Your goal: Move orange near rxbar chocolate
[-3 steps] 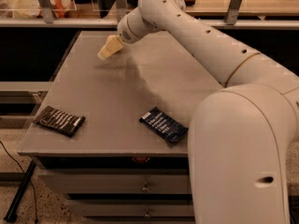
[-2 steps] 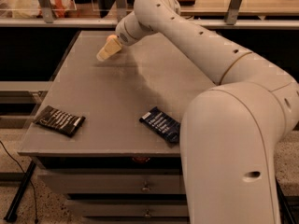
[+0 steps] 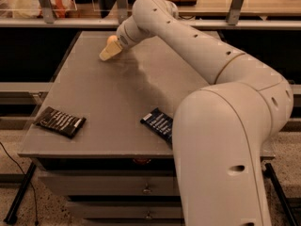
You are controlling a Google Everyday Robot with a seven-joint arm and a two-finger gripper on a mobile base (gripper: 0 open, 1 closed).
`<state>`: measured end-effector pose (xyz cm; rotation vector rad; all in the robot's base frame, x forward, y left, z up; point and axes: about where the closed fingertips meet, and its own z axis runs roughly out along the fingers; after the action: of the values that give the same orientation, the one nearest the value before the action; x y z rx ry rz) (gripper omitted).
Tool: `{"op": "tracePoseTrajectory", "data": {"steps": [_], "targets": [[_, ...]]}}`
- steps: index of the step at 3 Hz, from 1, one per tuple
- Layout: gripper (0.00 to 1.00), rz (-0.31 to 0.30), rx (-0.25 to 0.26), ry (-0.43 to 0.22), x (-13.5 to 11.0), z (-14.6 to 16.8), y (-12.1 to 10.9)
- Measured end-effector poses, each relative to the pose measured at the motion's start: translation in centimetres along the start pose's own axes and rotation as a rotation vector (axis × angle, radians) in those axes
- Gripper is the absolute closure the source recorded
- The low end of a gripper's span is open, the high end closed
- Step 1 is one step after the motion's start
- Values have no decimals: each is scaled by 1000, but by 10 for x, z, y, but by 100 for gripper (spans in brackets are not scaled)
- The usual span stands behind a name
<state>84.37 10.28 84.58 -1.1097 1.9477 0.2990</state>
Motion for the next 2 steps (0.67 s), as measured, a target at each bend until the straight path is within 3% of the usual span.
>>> {"op": "tracePoseTrajectory", "data": {"steps": [2], "targets": [[63, 18, 22, -20, -3, -5, -11]]}}
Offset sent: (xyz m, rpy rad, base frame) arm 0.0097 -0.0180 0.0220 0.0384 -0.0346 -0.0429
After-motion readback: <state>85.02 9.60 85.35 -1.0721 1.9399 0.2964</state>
